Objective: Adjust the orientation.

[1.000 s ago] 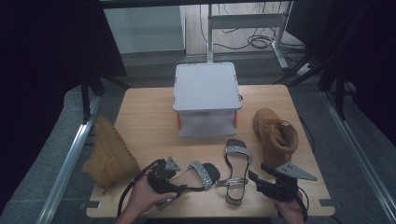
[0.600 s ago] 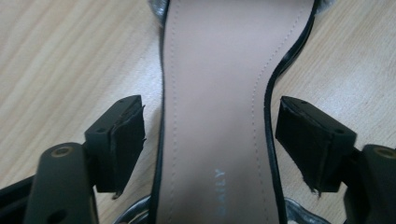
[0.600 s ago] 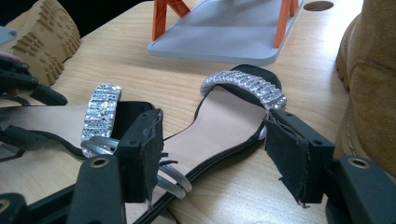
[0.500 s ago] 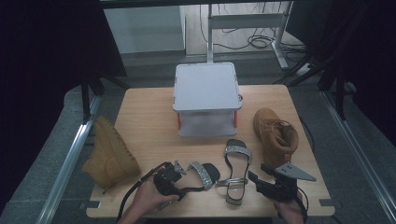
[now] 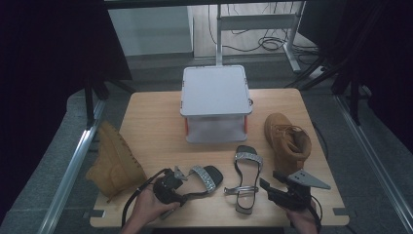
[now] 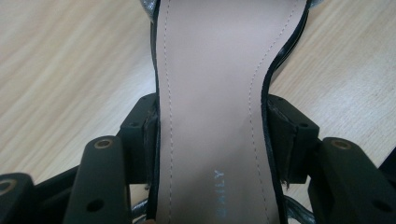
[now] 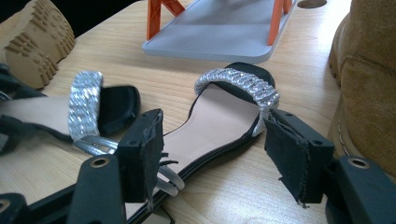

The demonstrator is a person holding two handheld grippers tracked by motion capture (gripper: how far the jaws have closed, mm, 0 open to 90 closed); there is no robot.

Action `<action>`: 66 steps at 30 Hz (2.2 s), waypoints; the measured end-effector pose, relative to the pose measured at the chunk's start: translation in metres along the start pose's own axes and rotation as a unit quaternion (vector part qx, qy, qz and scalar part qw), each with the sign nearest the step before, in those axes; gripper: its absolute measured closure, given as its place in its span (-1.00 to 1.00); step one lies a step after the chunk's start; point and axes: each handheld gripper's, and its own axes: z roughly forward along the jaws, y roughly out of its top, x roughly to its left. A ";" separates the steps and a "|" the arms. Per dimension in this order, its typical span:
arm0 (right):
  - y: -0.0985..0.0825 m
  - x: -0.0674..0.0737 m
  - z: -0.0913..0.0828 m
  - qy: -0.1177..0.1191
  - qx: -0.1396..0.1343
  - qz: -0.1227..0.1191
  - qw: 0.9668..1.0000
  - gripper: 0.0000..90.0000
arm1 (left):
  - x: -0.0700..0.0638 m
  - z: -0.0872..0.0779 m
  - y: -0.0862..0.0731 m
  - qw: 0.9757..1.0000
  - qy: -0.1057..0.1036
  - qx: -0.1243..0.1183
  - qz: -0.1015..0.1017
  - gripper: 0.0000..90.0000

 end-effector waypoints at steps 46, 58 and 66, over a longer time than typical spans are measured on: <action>0.011 0.035 0.001 0.019 -0.006 -0.045 0.999 0.18 | 0.033 -0.046 -0.025 0.980 -0.017 -0.180 -0.087 -0.48; 0.011 0.071 0.002 0.063 0.020 -0.068 0.996 0.97 | 0.030 -0.044 -0.027 0.982 -0.016 -0.172 -0.076 -0.48; 0.000 0.096 0.019 0.080 0.056 -0.093 0.991 0.99 | 0.028 -0.046 -0.029 0.982 -0.014 -0.175 -0.074 -0.47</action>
